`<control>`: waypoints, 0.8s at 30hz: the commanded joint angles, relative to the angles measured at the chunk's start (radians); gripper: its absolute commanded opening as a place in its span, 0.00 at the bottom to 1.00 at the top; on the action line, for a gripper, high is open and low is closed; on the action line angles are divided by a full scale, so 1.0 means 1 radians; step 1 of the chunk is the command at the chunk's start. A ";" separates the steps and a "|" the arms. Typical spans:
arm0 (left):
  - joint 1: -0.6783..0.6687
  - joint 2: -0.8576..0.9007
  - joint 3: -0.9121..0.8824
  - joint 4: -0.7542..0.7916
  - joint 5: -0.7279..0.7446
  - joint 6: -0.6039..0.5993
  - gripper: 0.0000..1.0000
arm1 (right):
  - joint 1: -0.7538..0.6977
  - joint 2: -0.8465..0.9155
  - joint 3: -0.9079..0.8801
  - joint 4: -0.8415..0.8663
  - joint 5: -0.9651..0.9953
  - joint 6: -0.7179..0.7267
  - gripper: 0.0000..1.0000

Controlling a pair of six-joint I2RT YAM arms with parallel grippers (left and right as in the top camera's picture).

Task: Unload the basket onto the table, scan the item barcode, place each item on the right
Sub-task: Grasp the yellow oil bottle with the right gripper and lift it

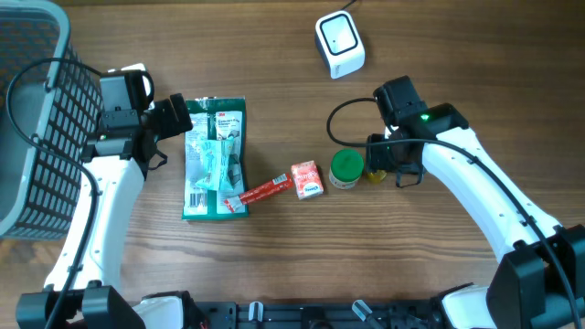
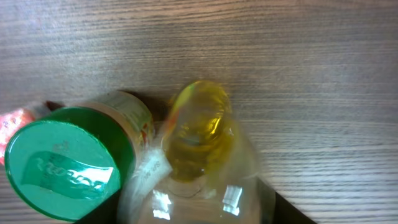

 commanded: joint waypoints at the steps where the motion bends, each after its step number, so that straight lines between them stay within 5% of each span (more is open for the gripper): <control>1: 0.006 -0.011 0.008 0.003 -0.006 0.019 1.00 | 0.003 0.009 -0.002 0.018 -0.003 0.046 0.49; 6: 0.006 -0.011 0.008 0.003 -0.006 0.019 1.00 | 0.003 0.009 -0.002 0.030 0.092 -0.212 0.36; 9: 0.006 -0.011 0.008 0.003 -0.006 0.019 1.00 | 0.003 0.009 -0.002 0.029 0.129 -0.267 0.37; 14: 0.006 -0.011 0.008 0.003 -0.006 0.019 1.00 | 0.003 0.009 -0.002 0.051 0.124 -0.289 0.89; 24: 0.006 -0.011 0.008 0.003 -0.006 0.019 1.00 | 0.003 0.009 -0.002 0.119 0.124 -0.128 1.00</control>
